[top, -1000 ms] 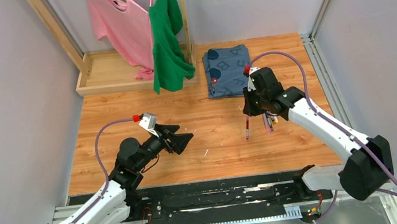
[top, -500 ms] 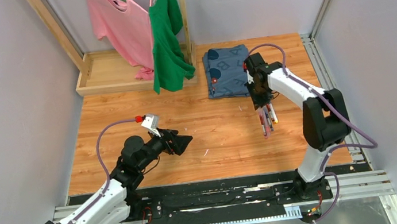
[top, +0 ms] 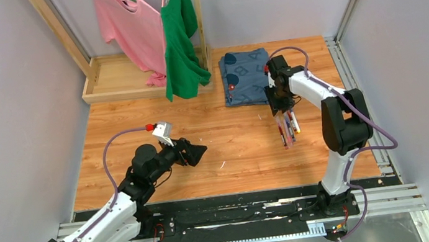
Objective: Insert the pens into the pen caps
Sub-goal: Place the pen at the center of the board, then reset both arms
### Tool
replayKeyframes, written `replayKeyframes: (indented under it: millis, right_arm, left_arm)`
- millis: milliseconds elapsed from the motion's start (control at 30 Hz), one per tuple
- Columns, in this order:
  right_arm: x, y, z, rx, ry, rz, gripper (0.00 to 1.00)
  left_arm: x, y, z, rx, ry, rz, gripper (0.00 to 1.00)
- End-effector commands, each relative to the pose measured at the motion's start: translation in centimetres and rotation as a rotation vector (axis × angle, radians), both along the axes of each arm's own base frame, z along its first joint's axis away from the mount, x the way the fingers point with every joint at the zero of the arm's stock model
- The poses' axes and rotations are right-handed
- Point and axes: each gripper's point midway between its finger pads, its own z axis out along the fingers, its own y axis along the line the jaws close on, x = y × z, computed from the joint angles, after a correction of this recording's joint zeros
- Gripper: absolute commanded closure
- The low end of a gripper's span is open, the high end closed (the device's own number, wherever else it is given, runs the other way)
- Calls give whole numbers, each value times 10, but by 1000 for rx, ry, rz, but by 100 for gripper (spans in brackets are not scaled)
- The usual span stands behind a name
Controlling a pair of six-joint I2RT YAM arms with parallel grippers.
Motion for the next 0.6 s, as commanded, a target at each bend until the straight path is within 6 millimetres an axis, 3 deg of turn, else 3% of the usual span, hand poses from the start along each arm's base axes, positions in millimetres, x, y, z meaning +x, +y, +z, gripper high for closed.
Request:
replayKeyframes:
  millis: [0, 200, 400, 500, 567]
  right_arm:
    - [14, -1, 20, 66, -93, -4, 59]
    - [29, -25, 42, 133, -274, -95, 54]
    - [29, -84, 68, 174, -524, -294, 49]
    - [13, -116, 77, 135, -661, -395, 49]
    - [3, -133, 85, 78, -752, -439, 49]
  left_arm:
    - [17, 11, 15, 29, -37, 70, 8]
    - [67, 48, 9, 109, 21, 243, 8]
    - [124, 138, -6, 28, 66, 540, 7]
    - [132, 186, -10, -1, 53, 706, 5]
    - [127, 215, -5, 27, 3, 828, 4]
